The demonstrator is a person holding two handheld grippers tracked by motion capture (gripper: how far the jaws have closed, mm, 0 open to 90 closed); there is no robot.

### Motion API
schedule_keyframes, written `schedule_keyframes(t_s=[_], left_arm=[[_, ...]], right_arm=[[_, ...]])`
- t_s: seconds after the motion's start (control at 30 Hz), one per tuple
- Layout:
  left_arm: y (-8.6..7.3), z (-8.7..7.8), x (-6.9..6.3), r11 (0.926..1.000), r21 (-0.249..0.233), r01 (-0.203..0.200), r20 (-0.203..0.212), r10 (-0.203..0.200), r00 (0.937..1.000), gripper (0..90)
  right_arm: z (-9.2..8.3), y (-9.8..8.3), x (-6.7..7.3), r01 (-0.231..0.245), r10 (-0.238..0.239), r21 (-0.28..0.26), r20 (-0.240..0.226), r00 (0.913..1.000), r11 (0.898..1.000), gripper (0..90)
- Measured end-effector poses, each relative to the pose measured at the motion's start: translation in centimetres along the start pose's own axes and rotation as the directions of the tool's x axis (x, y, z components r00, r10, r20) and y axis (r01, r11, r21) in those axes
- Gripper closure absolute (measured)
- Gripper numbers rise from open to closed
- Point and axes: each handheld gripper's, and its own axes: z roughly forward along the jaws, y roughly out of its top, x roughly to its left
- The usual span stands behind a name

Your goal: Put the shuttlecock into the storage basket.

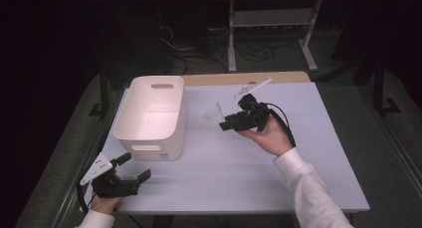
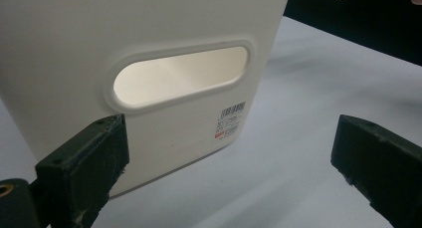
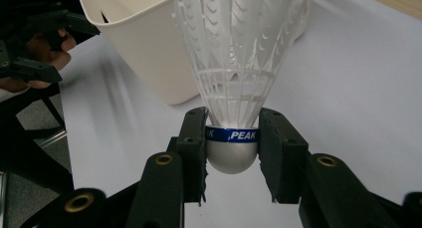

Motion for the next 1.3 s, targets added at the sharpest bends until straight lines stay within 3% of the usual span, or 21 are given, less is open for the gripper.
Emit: schedule_keyframes(t_s=[0.23, 1.3], left_arm=[[0.0, 0.0, 0.0, 1.0000, 0.004, 0.000, -0.002, 0.000, 1.0000, 1.4], [0.0, 0.1, -0.1, 1.0000, 0.008, -0.001, -0.005, 0.001, 1.0000, 1.4]], right_arm=[[-0.1, 0.6, 0.5, -0.009, 0.009, -0.005, -0.004, 0.9999, 1.000, 63.8], [1.2, 4.2, 2.0, 0.050, -0.051, -0.021, -0.030, 0.9982, 0.999, 63.7]])
